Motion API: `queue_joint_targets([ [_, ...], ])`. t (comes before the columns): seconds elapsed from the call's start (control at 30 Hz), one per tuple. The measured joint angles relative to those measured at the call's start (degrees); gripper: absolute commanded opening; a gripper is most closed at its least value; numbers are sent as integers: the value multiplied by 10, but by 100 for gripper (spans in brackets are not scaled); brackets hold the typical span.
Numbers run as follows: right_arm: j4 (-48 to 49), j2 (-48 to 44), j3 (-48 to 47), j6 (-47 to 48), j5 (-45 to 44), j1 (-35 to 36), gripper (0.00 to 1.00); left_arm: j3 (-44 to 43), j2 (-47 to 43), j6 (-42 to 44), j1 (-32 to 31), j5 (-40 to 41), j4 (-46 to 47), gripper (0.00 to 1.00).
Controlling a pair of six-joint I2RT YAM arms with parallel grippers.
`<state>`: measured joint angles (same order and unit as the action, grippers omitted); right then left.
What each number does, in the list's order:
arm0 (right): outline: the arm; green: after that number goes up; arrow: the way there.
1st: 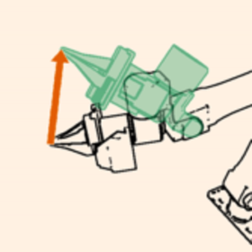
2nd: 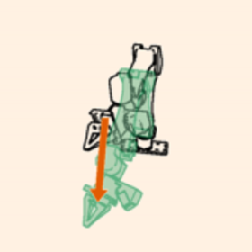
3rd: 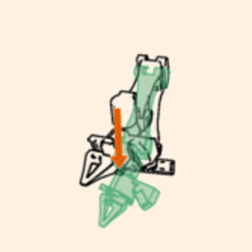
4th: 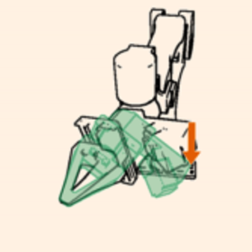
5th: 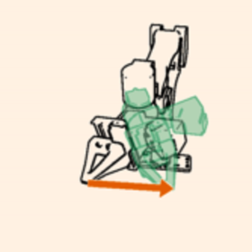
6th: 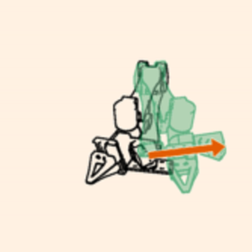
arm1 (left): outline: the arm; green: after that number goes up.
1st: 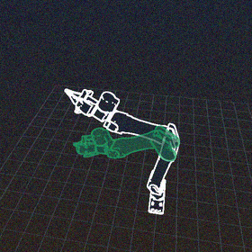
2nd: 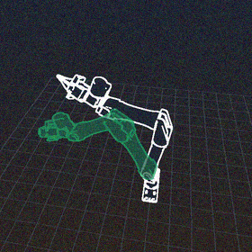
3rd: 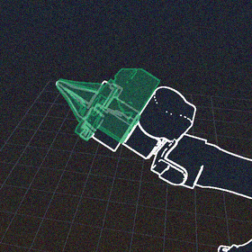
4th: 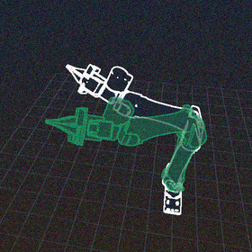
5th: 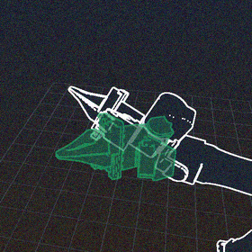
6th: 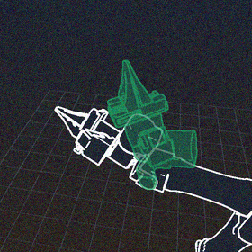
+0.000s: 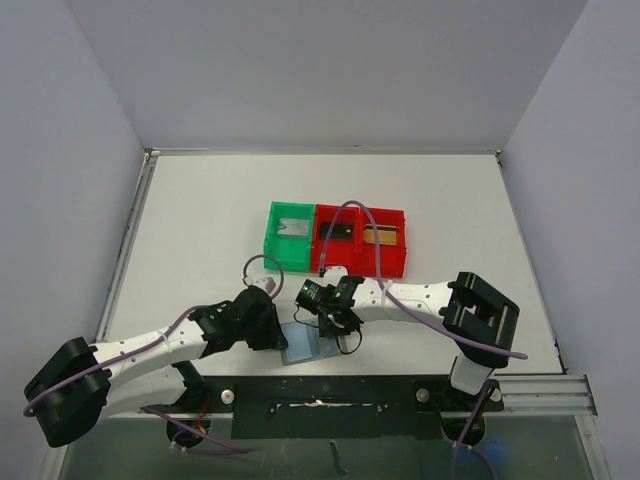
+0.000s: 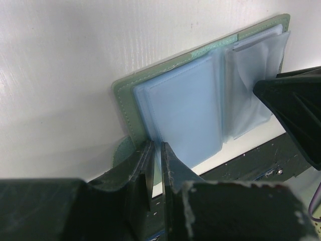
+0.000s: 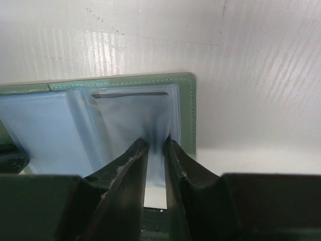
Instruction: Take the credit cards out of the card holder
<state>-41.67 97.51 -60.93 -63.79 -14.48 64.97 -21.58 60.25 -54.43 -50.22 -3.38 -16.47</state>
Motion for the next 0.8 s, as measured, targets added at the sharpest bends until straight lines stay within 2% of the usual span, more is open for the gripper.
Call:
queue_joint_targets([
  [0.2, 11, 0, 0, 2, 2, 0, 15, 0, 0, 2, 0, 0, 0, 11],
  [0.53, 48, -52, 16, 13, 30, 0, 31, -1, 4, 2, 0, -1, 2, 11],
  [0.8, 140, -68, 52, 30, 94, 0, 36, -1, 7, 2, 0, -3, 5, 11],
])
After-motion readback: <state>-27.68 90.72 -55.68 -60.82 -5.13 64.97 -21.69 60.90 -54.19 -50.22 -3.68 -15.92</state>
